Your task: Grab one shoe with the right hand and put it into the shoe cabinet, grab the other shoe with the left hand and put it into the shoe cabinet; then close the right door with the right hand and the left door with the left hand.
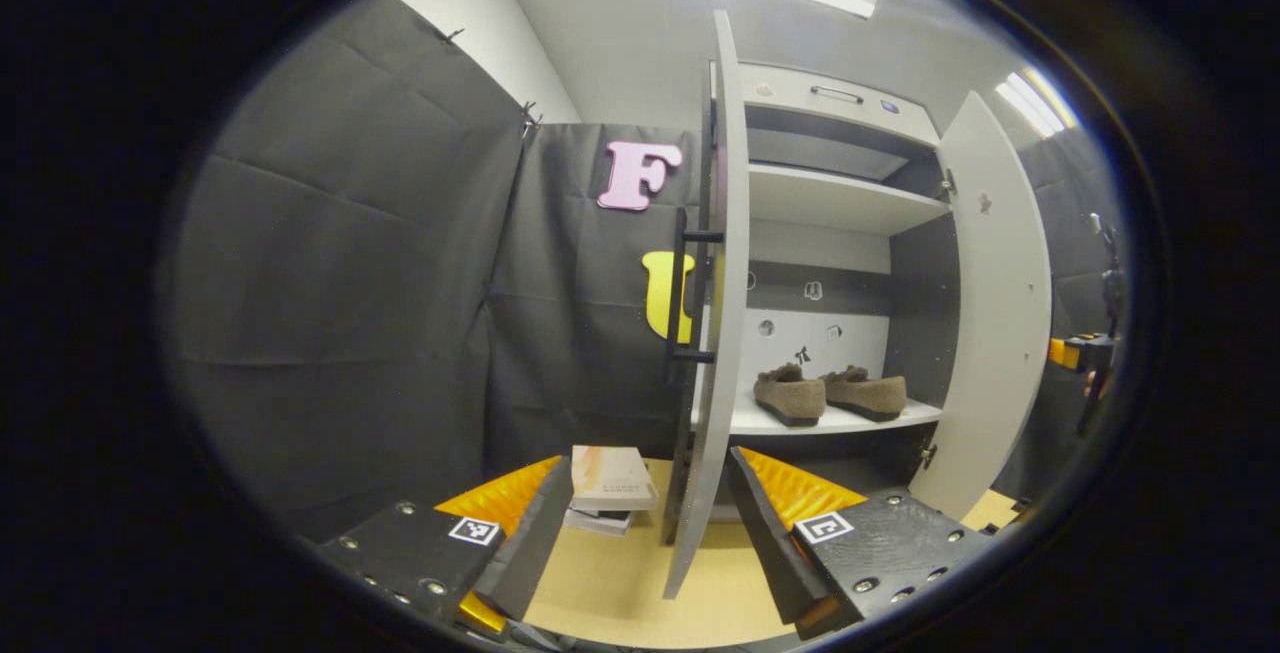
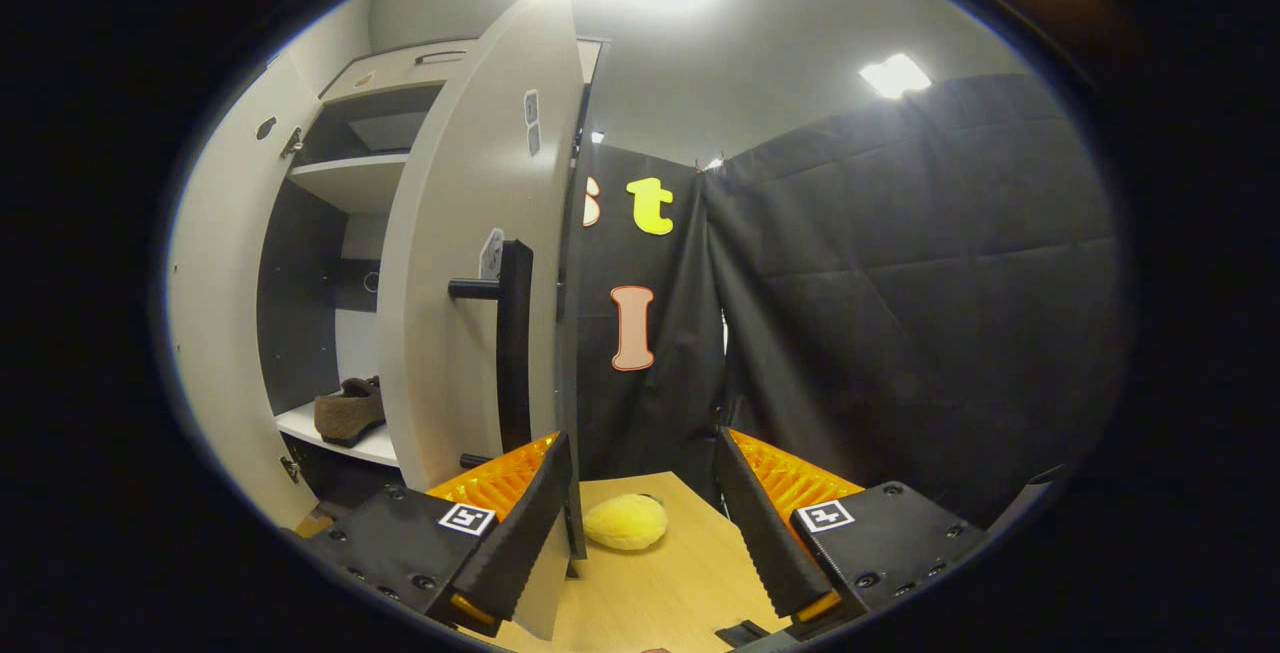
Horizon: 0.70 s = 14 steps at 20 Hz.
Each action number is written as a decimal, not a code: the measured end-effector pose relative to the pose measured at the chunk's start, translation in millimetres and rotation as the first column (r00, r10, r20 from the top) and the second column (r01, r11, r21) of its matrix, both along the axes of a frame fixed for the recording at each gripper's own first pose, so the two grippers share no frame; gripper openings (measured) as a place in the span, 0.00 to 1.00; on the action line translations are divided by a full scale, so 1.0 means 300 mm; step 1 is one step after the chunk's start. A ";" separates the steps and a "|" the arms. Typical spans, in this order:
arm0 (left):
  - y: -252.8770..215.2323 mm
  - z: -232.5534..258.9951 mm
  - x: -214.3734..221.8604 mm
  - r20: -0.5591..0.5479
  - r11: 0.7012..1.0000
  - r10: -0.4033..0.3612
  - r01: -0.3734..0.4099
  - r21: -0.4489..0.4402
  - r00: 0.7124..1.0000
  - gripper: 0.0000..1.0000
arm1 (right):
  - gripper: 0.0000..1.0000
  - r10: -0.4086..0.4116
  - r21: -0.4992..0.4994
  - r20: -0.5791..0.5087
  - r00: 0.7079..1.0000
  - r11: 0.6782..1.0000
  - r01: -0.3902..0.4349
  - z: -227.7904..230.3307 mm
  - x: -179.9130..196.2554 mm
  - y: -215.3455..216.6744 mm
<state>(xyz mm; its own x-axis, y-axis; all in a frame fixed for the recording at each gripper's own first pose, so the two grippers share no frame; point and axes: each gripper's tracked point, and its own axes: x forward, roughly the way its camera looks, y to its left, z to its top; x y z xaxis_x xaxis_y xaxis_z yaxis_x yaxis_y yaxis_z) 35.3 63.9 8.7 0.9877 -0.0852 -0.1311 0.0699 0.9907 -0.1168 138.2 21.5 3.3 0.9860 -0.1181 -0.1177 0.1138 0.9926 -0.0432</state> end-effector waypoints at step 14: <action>0.077 0.011 -0.086 0.002 0.996 0.080 -0.080 0.025 0.997 0.90 | 0.89 0.157 0.055 0.009 0.988 0.986 -0.157 -0.010 0.058 0.217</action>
<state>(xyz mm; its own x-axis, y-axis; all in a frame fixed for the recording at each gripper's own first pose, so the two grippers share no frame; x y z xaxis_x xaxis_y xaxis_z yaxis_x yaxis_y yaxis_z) 9.5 87.1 11.8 0.9913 -0.0025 -0.1313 -0.0096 0.9958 -0.0916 155.7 86.7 0.2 0.9923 0.0450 -0.1152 -0.0439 0.9990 0.0122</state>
